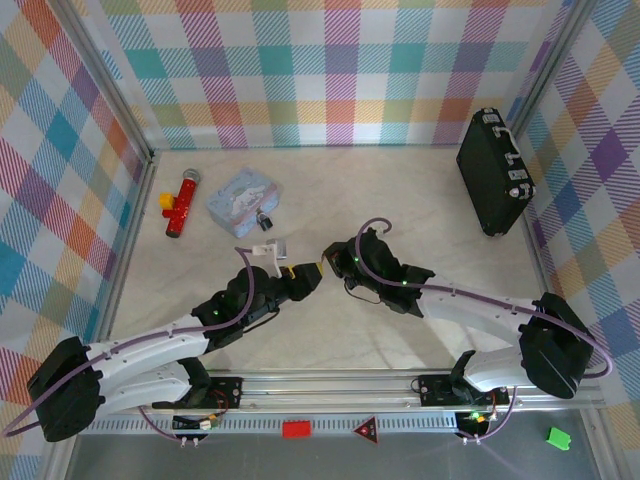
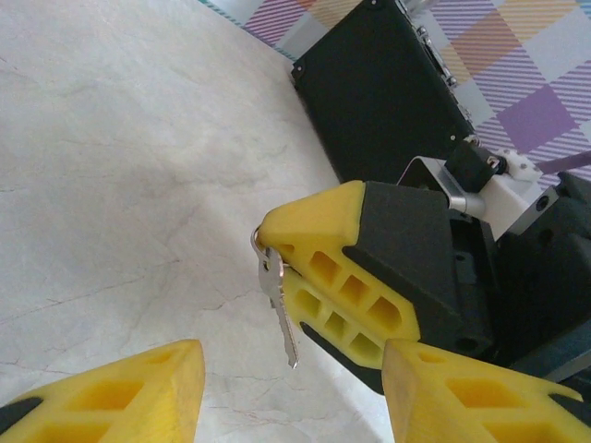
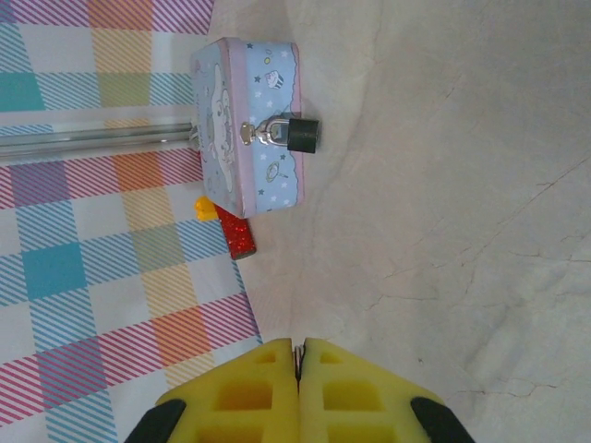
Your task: Unlock the padlock with the key
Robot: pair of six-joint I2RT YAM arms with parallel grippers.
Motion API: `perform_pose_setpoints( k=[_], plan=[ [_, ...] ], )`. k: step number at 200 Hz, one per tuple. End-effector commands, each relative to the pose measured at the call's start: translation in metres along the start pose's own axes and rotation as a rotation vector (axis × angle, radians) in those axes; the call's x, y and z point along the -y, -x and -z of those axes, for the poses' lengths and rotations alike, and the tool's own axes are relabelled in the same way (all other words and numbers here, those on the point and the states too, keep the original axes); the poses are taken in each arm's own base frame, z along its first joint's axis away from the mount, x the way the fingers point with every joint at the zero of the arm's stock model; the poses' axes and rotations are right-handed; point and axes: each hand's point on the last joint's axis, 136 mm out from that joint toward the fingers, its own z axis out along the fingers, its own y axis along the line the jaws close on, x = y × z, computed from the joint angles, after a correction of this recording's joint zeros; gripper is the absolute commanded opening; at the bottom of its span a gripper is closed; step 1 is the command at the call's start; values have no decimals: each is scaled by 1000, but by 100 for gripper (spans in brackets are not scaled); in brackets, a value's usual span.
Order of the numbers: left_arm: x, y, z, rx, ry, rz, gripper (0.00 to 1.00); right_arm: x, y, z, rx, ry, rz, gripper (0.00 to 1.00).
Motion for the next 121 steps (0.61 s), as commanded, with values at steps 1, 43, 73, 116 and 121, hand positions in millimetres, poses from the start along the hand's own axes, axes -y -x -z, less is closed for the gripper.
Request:
perform_pose_setpoints(
  k=[1,43,73,116,121],
  plan=[
    [11,-5,-4,-19,-45,-45,53,-19,-4,5,-12,35,-8,0],
    [11,-7,-11,-32,-34,-51,49,-17,-9,1,-37,29,-16,0],
    [12,-5,-13,-27,-30,-58,43,-16,-10,1,-44,27,-16,0],
    [10,-1,-12,-16,-9,-69,25,-13,-11,0,-48,16,-14,0],
    [9,-1,-12,-16,-4,-71,22,-13,-11,0,-49,14,-14,0]
  ],
)
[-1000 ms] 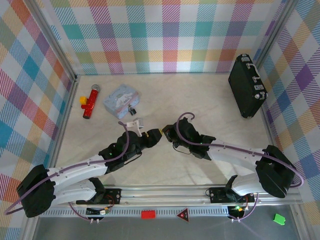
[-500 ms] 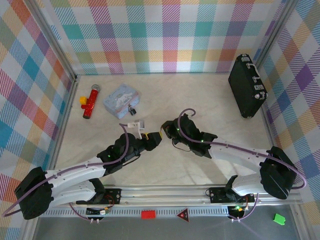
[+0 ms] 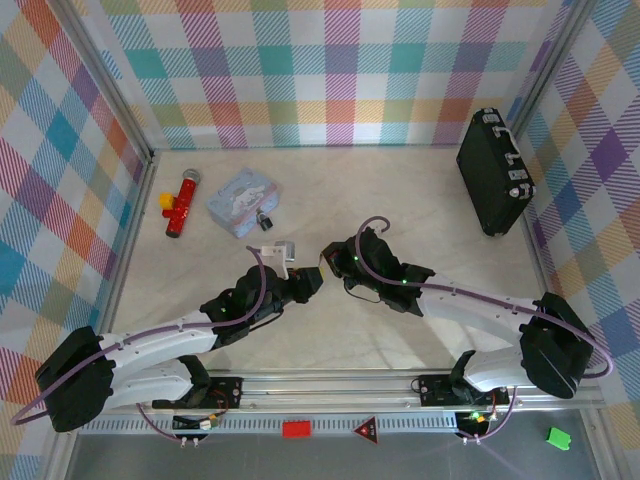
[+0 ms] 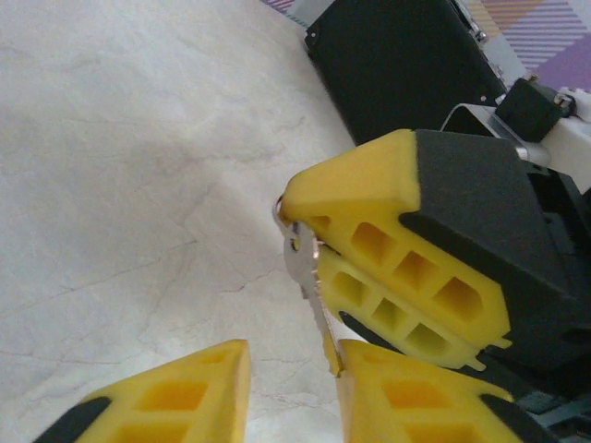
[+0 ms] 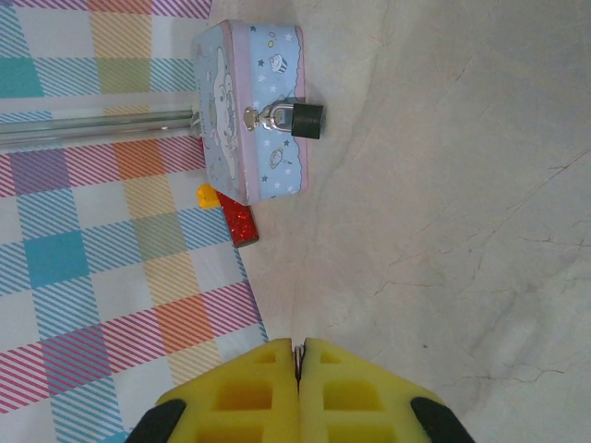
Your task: Unlock the padlock with the key
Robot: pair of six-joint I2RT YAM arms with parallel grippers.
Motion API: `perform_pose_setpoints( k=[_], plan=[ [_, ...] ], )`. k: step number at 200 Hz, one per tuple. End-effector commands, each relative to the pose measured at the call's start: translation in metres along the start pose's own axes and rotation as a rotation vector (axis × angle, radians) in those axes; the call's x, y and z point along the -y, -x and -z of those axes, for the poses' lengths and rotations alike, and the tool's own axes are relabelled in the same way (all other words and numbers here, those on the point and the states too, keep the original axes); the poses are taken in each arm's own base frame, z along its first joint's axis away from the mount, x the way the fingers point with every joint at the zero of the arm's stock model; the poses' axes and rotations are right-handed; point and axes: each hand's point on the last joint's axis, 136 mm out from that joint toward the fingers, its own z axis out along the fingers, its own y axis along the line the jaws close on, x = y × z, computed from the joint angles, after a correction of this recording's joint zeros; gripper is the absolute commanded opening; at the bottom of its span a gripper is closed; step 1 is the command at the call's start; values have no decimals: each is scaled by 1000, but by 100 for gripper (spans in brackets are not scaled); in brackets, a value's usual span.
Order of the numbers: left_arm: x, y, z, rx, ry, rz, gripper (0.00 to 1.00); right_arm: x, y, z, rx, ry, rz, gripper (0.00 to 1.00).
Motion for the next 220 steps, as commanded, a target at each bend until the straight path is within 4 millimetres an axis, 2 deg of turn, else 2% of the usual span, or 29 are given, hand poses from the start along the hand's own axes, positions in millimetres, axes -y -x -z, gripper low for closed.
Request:
perform_pose_setpoints(
  k=[1,50,69,92,105,123,138,148,168,183,194,220],
  plan=[
    [17,14,1,36,-30,-15,22,-11,-6,0,-19,16,-13,0],
    [10,24,12,68,24,-30,0,-4,-6,-1,-18,-7,-9,0],
    [8,26,15,66,46,-57,0,-3,-7,-1,-24,-10,2,0],
    [10,29,18,53,56,-98,0,-13,-7,2,-28,9,76,0],
    [11,33,21,37,74,-139,0,-17,-3,8,-9,14,151,12],
    [10,40,27,4,95,-203,0,-24,13,20,49,52,313,43],
    [5,48,30,-41,135,-258,0,-44,21,30,53,166,527,61],
    [1,49,30,-91,163,-293,0,-47,26,36,34,189,669,65],
    [-3,43,26,-233,199,-363,0,-32,39,46,25,206,868,66],
    [-6,39,21,-343,236,-411,0,-23,41,55,-43,288,905,69],
    [-10,37,19,-414,272,-431,0,-21,38,59,-85,341,923,65],
    [-5,34,10,-519,260,-473,0,-20,27,66,-100,444,994,65]
  ],
)
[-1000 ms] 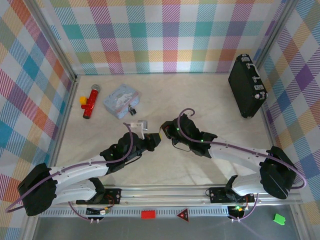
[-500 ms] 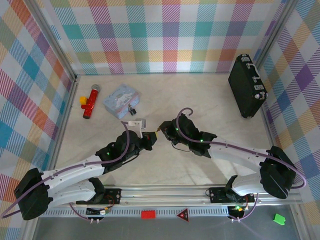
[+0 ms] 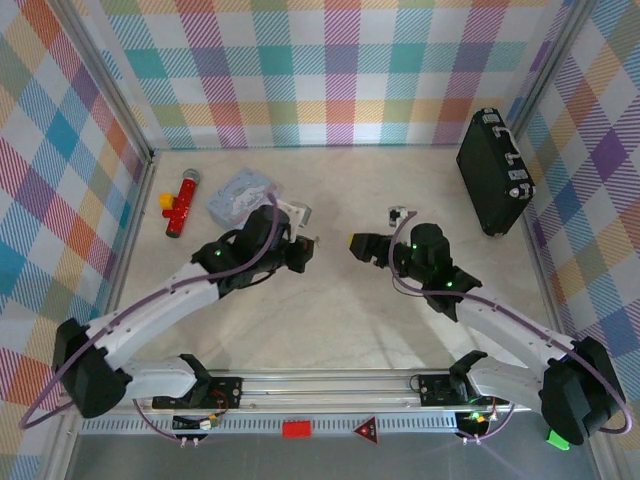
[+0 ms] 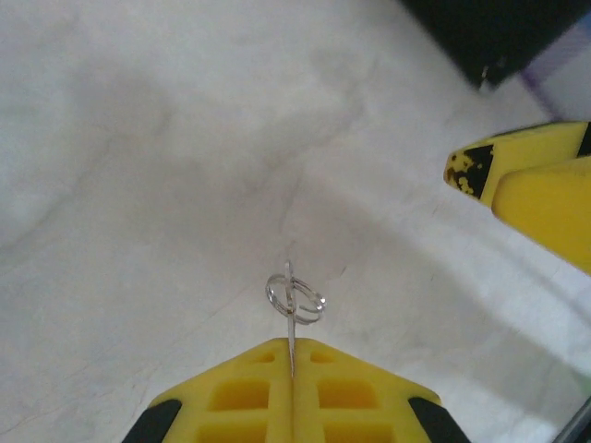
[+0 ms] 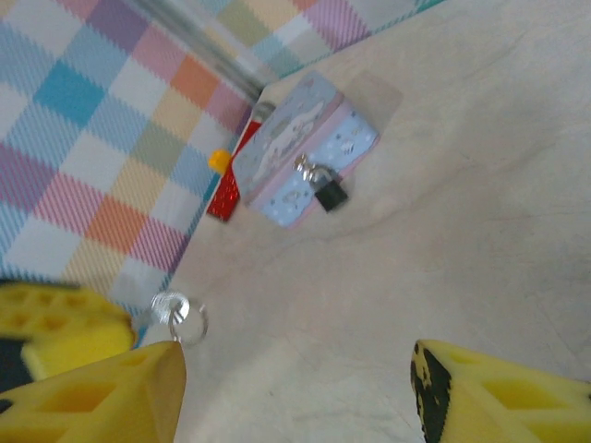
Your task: Unlock the padlock with the key
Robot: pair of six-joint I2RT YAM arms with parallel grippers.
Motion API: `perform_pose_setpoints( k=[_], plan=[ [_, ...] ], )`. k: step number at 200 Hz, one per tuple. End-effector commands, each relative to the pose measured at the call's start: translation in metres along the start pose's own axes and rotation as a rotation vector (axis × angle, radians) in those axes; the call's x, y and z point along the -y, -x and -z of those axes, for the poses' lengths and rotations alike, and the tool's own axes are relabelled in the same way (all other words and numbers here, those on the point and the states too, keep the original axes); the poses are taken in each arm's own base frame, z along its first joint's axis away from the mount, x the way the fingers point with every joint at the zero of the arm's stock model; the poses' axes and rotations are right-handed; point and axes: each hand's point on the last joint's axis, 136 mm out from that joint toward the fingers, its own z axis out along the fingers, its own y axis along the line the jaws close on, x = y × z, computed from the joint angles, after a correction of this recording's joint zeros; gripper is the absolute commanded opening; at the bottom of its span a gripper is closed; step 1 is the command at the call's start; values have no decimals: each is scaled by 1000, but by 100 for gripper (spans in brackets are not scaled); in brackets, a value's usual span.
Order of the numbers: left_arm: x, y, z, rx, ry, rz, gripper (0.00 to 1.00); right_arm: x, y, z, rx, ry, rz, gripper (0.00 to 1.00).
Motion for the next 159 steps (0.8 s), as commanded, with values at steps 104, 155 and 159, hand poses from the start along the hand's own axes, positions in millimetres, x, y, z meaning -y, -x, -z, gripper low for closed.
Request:
perform_pose_setpoints(
  k=[104,155,159],
  plan=[
    [45,-36,-5,-341,-273,-232,0,-54,-22,16,-25,504,292,52],
    [56,-35,7,-341,-356,-237,0,-62,-37,20,-56,608,333,49],
    [57,-36,7,-343,-361,-236,0,-62,-38,20,-61,612,333,48]
  ],
)
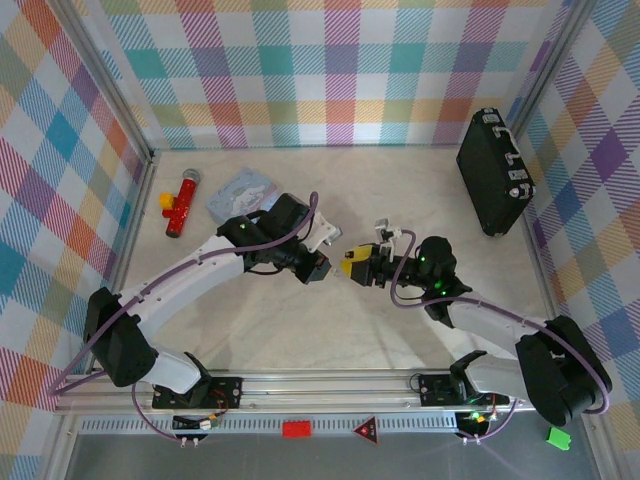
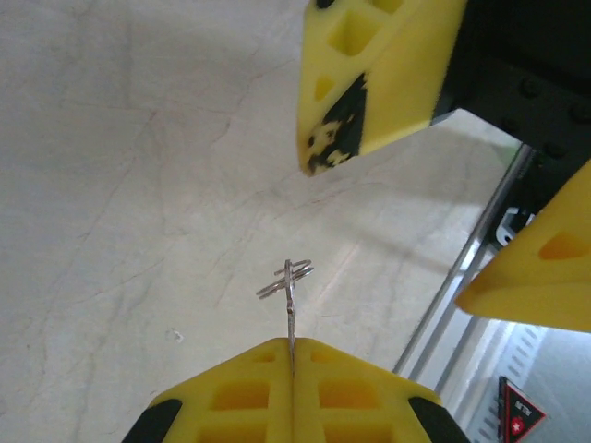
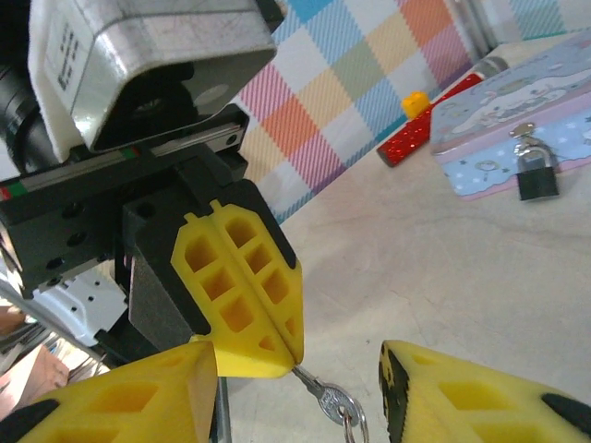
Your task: Unlock the padlock with the key
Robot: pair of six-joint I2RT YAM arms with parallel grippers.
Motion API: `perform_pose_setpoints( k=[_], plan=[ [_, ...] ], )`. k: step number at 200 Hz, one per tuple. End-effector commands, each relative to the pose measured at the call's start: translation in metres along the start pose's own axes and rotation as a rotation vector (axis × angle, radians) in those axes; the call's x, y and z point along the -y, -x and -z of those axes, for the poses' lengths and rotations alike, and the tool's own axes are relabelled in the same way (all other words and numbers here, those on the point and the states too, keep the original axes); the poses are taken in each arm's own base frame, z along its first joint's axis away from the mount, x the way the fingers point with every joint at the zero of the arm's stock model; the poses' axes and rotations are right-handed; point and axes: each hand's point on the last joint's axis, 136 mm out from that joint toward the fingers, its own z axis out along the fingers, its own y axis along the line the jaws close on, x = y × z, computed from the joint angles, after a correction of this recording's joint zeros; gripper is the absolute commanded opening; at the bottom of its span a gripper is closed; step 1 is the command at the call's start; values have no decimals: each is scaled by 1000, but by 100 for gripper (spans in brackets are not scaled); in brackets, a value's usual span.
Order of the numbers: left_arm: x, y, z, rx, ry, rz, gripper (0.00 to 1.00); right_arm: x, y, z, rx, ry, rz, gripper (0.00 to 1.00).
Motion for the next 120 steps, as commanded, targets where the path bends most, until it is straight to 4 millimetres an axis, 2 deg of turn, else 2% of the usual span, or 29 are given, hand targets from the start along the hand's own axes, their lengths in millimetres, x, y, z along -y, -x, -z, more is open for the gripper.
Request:
perform_pose_setpoints(
  k=[1,55,120],
  plan=[
    [15,5,13,17,-72,-28,0,-20,2,-1,3,113,92,48],
    [18,8,24,40,-93,-42,0,-15,-10,-5,-33,132,86,46],
    [22,14,35,81,-132,-43,0,-22,-15,-11,-69,176,87,41]
  ],
)
